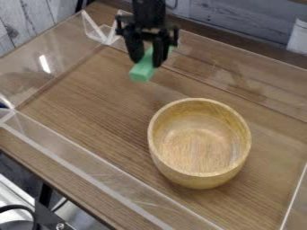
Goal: Put the green block in the brown bowl
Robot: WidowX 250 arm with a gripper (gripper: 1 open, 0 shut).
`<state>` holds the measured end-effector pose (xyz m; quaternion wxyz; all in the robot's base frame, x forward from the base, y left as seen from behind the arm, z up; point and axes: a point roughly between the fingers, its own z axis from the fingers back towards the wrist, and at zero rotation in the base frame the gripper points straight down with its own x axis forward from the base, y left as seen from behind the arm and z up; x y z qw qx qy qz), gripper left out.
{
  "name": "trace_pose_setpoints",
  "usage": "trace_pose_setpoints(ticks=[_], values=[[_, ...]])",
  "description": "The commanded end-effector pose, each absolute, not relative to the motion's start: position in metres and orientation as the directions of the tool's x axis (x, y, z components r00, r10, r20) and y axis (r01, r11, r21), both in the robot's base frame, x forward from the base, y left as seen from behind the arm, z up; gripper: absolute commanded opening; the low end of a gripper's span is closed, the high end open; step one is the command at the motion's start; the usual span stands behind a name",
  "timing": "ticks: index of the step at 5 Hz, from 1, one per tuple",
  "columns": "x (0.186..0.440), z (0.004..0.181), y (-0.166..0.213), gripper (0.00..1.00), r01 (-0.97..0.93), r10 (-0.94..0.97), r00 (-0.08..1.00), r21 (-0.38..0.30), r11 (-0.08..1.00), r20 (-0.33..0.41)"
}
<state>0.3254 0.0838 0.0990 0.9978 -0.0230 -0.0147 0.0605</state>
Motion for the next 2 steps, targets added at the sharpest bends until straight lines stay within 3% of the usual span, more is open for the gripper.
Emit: trace_pose_setpoints(ticks=[1, 2], values=[[0.322, 0.142, 0.067, 0.00, -0.079, 0.087, 0.989, -0.066, 0.995, 0.116], [0.304, 0.142, 0.043, 0.00, -0.017, 0.024, 0.994, -0.075, 0.997, 0.102]])
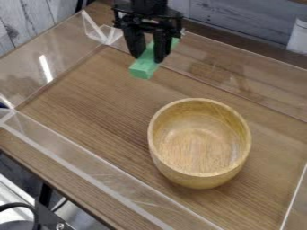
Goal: Put the green block in the brown bowl
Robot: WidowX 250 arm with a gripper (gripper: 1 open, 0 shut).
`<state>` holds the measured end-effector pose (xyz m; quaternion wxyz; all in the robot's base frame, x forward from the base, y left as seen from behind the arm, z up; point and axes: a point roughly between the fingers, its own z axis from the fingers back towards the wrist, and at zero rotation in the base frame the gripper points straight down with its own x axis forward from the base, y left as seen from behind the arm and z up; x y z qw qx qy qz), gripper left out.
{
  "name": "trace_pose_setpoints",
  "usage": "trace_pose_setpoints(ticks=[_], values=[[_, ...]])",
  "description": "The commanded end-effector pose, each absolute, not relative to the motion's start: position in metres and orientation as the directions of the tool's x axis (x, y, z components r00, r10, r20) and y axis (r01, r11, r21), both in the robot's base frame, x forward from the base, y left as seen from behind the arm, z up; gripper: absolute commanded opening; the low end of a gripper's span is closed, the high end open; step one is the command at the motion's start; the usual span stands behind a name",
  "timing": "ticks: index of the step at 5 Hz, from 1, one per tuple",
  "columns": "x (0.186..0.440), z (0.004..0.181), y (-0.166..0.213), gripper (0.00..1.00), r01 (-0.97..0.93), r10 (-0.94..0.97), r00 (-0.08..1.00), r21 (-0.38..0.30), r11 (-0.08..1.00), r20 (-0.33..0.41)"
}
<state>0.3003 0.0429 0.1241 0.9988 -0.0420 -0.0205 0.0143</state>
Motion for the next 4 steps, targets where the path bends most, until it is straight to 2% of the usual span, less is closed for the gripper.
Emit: trace_pose_setpoints(ticks=[1, 2, 4], values=[[0.290, 0.142, 0.018, 0.00, 0.040, -0.031, 0.995, -0.090, 0.995, 0.094], [0.278, 0.136, -0.007, 0.00, 0.088, -0.080, 0.993, -0.101, 0.991, 0.085], [0.264, 0.114, -0.045, 0.00, 0.157, -0.152, 0.987, -0.110, 0.981, 0.055]])
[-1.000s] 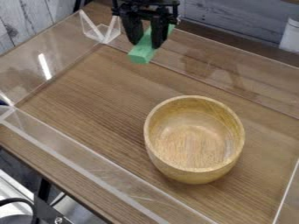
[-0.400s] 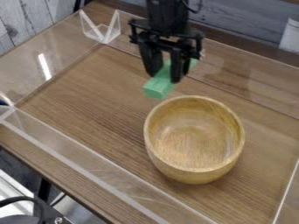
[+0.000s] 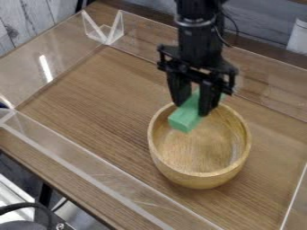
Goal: Put the green block in the brown bowl
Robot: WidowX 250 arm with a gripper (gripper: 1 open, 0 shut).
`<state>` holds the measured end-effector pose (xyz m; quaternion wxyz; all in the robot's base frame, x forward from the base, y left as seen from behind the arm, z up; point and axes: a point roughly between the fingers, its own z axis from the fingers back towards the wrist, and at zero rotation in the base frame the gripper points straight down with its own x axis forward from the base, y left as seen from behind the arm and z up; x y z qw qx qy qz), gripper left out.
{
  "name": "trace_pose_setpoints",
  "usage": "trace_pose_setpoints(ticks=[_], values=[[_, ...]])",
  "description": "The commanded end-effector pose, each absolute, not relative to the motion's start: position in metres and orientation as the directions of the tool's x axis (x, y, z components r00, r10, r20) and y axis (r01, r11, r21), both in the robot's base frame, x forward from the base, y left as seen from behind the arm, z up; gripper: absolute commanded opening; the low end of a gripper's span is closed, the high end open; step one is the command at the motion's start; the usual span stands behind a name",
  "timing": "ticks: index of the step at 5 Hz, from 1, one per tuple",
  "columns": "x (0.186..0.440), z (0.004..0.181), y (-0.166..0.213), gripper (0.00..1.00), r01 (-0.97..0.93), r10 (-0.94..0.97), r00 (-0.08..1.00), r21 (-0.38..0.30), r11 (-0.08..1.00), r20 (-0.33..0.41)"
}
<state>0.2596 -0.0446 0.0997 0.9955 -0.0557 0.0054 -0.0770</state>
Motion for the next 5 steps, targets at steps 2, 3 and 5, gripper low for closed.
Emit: trace_pose_setpoints(ticks=[2, 3, 5], values=[[0.252, 0.090, -0.058, 0.00, 0.186, -0.185, 0.982, -0.112, 0.976, 0.022], [0.250, 0.080, -0.058, 0.00, 0.185, -0.185, 0.983, -0.111, 0.977, 0.010], [0.252, 0.065, -0.058, 0.00, 0.184, -0.187, 0.982, -0.105, 0.977, -0.013]])
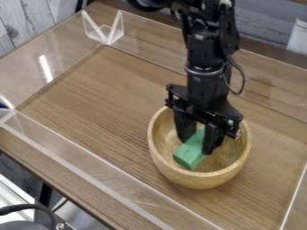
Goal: Put the green block in the brown bowl
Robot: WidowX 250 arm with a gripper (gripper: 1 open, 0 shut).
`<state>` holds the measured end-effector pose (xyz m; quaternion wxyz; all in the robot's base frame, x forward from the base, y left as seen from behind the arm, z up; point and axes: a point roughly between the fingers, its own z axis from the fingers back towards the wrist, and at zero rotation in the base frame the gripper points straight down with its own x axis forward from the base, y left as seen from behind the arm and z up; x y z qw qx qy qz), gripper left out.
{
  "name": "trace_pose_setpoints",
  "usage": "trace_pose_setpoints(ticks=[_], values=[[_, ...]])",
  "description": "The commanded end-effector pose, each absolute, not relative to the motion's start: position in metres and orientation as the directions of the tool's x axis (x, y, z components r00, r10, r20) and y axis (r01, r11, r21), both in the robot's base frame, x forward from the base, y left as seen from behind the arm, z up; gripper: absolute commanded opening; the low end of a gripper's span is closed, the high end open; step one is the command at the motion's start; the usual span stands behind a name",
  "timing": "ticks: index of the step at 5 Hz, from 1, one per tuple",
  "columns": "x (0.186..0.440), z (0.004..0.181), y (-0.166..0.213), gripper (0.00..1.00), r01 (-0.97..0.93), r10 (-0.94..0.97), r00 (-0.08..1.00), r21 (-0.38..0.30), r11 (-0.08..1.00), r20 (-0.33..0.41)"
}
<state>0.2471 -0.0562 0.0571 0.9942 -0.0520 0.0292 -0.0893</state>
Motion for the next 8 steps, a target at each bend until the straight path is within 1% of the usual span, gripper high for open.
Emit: trace_pose_setpoints(ticks=[1, 8], values=[[0.2525, 0.0650, -0.0569, 0.00, 0.182, -0.184, 0.983, -0.109, 0.977, -0.015], [0.2525, 0.0709, -0.0514, 0.00, 0.166, -0.170, 0.985, -0.135, 0.977, -0.020]])
